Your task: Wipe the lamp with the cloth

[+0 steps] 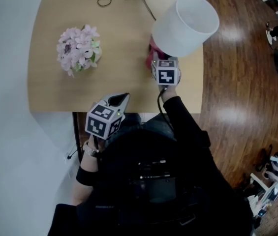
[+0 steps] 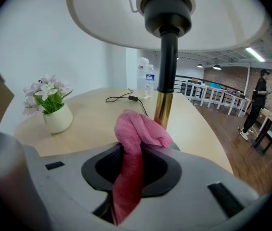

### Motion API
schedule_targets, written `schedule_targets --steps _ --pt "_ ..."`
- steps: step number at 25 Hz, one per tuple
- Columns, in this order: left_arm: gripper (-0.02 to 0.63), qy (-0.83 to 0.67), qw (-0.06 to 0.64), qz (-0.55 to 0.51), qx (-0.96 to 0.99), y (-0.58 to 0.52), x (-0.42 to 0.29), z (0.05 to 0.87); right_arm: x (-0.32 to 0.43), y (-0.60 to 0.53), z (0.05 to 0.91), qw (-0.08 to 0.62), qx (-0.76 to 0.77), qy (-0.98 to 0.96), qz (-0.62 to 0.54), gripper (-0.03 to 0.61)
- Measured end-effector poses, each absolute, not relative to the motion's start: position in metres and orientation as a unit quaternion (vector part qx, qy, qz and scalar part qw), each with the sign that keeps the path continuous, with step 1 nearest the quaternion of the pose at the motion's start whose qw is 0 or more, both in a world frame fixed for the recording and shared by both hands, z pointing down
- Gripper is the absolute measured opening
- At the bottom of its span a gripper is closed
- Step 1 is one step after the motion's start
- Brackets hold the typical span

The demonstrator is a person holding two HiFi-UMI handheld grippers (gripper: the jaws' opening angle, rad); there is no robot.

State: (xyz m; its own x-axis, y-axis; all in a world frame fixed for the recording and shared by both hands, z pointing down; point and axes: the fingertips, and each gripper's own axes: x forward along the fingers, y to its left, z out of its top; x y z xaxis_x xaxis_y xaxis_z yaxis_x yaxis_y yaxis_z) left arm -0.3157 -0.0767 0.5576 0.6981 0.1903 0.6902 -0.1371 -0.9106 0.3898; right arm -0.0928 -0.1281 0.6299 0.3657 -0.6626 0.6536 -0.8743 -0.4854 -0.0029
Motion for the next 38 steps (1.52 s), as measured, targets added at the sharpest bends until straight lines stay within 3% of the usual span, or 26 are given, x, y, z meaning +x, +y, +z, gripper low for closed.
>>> schedule_targets --steps 20,30,38 --pt "-0.008 0.013 0.218 0.381 0.898 -0.076 -0.318 0.561 -0.099 -0.075 0.661 0.193 0.767 -0.452 0.412 0.094" --pt "-0.008 0.008 0.216 0.381 0.899 -0.047 -0.278 0.558 -0.072 -0.009 0.635 0.194 0.744 -0.521 0.369 0.094" --pt "-0.008 -0.019 0.215 0.395 0.893 -0.015 -0.252 0.555 -0.016 -0.021 0.632 0.207 0.705 -0.591 0.333 0.094"
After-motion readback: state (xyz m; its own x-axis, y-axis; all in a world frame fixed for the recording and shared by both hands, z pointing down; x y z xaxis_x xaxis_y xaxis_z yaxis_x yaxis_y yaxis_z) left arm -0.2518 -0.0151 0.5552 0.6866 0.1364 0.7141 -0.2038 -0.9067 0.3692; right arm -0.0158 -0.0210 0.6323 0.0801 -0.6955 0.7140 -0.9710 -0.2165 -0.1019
